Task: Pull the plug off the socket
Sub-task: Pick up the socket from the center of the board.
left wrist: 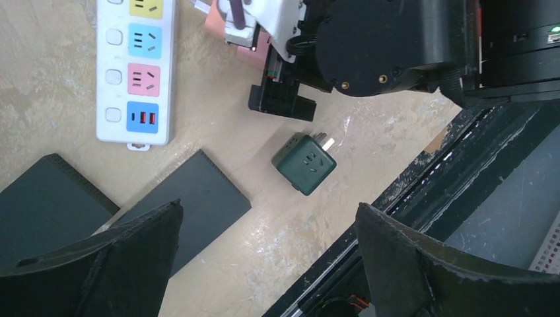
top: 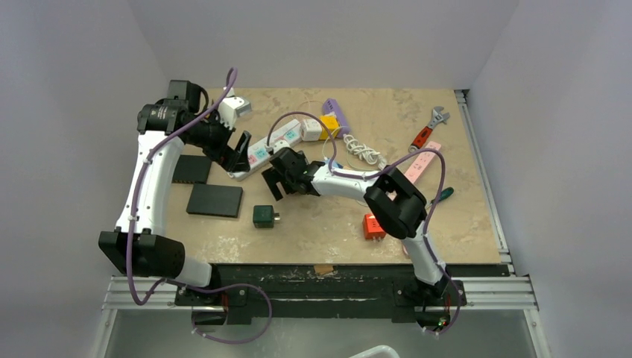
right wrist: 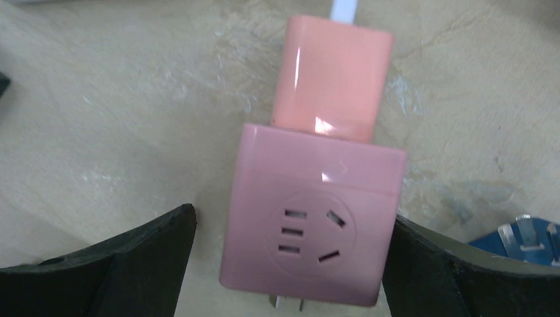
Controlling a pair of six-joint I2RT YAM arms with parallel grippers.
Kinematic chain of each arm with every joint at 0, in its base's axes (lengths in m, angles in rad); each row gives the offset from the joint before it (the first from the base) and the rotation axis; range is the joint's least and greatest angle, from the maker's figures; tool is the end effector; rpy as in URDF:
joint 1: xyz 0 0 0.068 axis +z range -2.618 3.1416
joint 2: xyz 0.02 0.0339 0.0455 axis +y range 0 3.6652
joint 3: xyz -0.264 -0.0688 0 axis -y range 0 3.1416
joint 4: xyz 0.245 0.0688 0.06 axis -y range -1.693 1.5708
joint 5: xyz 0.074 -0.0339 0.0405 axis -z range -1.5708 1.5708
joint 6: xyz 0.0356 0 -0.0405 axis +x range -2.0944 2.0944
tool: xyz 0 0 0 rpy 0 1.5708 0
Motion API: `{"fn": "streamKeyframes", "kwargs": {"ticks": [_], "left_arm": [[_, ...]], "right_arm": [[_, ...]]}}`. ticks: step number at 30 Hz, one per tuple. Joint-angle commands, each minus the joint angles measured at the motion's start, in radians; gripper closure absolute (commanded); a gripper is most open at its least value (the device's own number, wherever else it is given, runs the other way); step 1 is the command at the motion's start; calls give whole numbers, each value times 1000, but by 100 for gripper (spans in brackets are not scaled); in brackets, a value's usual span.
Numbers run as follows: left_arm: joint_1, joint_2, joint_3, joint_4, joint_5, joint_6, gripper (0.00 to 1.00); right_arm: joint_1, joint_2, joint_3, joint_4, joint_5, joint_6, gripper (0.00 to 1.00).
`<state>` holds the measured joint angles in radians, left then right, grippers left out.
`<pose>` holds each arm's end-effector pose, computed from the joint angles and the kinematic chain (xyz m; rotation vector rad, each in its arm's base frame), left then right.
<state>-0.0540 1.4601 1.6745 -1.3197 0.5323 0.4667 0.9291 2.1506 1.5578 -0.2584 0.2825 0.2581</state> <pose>0.2631 -0.0323 0.3931 0.8091 2.4023 -0.5521 0.2909 0.3727 0.1659 -0.6650 2.2948 0.2208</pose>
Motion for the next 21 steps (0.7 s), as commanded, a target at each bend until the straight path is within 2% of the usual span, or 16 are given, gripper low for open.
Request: {"fn": "streamKeyframes", "kwargs": {"ticks": [1,3,5,7,9,11,12,15,21], "left_arm": [[14,-32,-1,-3,51,17,0],[17,-41,-12,3,54,18,0],[18,-49,-18,6,53,25,0],[20,-53,-25,10,54,33,0],[22,-48,-30,15,52,37,0],[22,-39,-33,15,55,48,0],[22,-35,-34,14,56,52,0],[22,-26,-44,13,73,76,0],[22,-35,-93,-2,156,228,0]], "right_arm": [[-3,37,77,62,17,-35,2],[-2,51,74,76,2,-33,11],[-3,44,48,100,-10,-30,26],[-3,21,16,114,-5,-26,50],[-3,-5,-9,124,5,-31,67],[-3,-36,-26,129,22,-40,95],[-3,-49,-32,130,26,-48,100],[-4,-124,-57,140,5,-97,100],[-45,-362,-167,182,-290,-187,100]]}}
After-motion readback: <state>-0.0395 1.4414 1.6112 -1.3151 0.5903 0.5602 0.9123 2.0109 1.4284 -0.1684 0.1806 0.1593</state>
